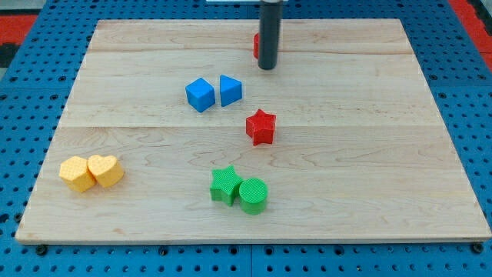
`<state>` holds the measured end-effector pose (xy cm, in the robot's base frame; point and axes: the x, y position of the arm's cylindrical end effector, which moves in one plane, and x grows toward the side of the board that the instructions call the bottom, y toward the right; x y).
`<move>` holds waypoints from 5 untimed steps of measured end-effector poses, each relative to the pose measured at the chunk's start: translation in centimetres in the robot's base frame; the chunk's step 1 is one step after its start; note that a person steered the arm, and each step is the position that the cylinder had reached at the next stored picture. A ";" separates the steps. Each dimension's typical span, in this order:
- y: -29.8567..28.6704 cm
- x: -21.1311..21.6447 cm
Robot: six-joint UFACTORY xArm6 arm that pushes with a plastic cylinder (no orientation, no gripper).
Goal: Keep the red blocks above the blue blocks
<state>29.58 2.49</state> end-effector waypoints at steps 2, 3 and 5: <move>1.7 5.4; 4.4 16.0; -6.2 16.7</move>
<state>46.32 -3.69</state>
